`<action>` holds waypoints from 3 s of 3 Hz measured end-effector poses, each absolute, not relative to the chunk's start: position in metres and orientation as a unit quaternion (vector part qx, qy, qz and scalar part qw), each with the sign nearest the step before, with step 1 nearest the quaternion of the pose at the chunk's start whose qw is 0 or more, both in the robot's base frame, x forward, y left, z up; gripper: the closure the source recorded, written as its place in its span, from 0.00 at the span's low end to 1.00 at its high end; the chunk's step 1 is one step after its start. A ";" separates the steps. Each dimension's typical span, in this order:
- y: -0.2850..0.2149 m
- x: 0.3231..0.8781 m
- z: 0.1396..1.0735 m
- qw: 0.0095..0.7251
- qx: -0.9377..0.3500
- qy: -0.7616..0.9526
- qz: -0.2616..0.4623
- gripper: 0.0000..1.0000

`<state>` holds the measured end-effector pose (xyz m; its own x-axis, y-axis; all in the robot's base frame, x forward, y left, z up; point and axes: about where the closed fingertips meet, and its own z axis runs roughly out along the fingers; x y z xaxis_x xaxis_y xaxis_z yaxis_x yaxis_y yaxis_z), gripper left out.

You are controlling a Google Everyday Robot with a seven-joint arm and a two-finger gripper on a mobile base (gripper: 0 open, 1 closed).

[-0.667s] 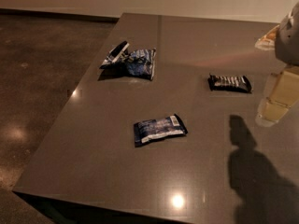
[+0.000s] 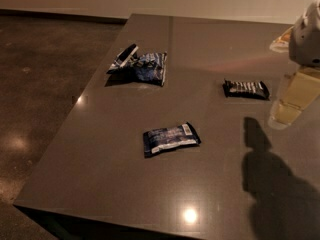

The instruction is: Move rxbar chocolate near rxbar blueberry

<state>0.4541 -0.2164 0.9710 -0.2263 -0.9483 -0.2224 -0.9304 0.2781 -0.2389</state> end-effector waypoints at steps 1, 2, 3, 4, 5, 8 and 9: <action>-0.217 0.482 0.957 0.169 -0.597 0.784 -0.018 0.00; -0.221 0.513 0.942 0.175 -0.591 0.787 -0.004 0.00; -0.227 0.540 0.925 0.176 -0.585 0.792 0.016 0.00; -0.233 0.562 0.905 0.173 -0.579 0.796 0.037 0.00; -0.238 0.581 0.886 0.170 -0.576 0.797 0.057 0.00; -0.253 0.615 0.839 0.143 -0.578 0.799 0.079 0.00; -0.255 0.618 0.832 0.135 -0.579 0.799 0.085 0.16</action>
Offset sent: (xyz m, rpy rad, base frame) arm 0.1007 -0.0141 -0.0506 0.0981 0.0299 -0.0266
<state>0.6179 -0.2552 0.8318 -0.2926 -0.9031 -0.3143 -0.9490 0.3145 -0.0203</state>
